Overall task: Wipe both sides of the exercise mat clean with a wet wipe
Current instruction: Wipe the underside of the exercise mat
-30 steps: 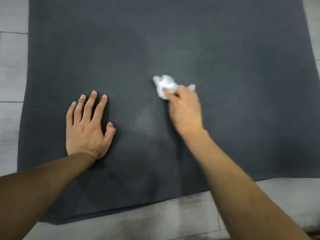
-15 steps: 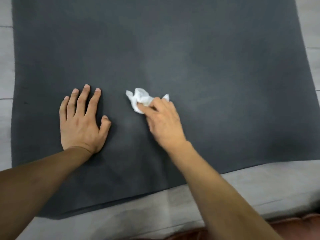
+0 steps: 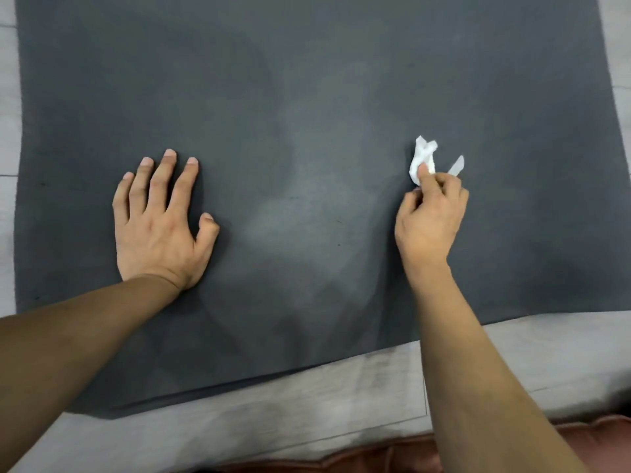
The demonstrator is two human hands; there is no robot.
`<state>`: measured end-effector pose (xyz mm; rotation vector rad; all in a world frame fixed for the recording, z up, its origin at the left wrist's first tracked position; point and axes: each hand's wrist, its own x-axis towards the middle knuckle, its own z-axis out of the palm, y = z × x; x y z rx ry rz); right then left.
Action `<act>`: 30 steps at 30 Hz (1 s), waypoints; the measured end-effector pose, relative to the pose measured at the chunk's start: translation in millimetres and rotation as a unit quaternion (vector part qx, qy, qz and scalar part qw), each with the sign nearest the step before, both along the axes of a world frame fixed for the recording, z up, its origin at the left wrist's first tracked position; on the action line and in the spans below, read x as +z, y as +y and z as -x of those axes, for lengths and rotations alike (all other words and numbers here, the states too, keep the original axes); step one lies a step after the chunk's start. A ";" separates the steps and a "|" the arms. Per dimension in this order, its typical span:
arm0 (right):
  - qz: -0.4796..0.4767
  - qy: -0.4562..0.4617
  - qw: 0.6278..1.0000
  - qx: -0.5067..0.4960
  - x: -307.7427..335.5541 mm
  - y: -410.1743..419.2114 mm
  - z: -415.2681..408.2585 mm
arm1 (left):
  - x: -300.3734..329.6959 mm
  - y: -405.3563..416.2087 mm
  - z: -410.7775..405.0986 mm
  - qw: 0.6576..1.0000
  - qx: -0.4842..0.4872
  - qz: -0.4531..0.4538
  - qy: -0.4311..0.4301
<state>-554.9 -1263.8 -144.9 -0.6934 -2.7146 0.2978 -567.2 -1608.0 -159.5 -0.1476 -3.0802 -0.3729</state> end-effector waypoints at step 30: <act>0.087 -0.014 0.956 0.280 14.2 -160.8 -72.0 | -2.2 -1.9 0.0 1.000 -0.002 -0.011 -0.006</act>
